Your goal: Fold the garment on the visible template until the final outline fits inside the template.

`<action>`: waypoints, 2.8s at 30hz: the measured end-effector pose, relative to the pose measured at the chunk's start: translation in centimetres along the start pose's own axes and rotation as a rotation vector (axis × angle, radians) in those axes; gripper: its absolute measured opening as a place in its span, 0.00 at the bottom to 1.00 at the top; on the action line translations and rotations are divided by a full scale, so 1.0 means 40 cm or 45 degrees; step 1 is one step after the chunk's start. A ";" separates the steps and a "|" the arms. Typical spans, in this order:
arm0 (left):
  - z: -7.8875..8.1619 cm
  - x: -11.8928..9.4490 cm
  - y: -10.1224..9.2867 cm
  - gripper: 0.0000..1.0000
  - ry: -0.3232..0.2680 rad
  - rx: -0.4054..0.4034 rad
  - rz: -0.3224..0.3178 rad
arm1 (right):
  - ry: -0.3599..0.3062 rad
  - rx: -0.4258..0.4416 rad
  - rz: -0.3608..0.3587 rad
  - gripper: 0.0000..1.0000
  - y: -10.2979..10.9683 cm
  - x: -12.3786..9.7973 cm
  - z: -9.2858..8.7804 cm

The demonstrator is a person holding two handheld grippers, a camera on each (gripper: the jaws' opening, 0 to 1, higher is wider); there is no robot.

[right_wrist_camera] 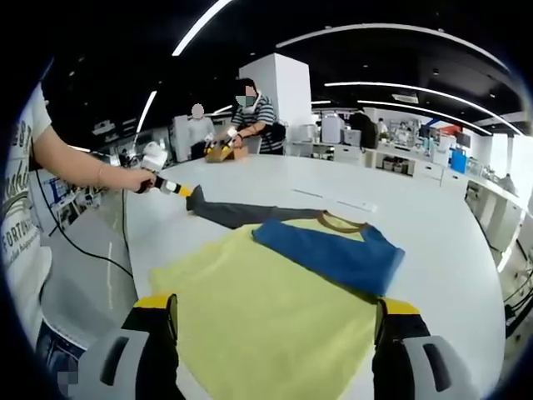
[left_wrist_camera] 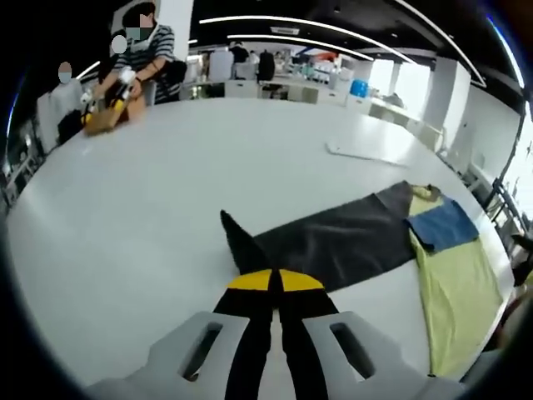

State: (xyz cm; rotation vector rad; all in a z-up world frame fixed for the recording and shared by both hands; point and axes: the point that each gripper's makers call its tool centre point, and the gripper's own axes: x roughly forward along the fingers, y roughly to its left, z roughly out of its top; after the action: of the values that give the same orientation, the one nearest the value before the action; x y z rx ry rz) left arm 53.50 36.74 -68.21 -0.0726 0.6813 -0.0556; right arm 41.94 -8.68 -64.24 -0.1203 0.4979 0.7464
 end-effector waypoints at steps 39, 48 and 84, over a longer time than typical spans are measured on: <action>0.089 0.047 -0.251 0.00 -0.020 0.136 -0.234 | 0.018 -0.001 0.042 0.98 0.013 0.011 -0.026; 0.104 0.063 -0.327 0.00 -0.019 0.163 -0.294 | 0.023 0.003 0.044 0.97 0.016 0.013 -0.029; 0.155 0.124 -0.538 0.00 -0.016 0.193 -0.452 | 0.006 0.032 0.012 0.99 0.006 0.017 -0.048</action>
State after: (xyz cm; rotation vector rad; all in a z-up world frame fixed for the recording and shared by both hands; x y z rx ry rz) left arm 60.69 15.24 -64.68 -0.0472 0.6437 -0.4471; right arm 41.44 -8.62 -66.22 -0.0967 0.5126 0.7487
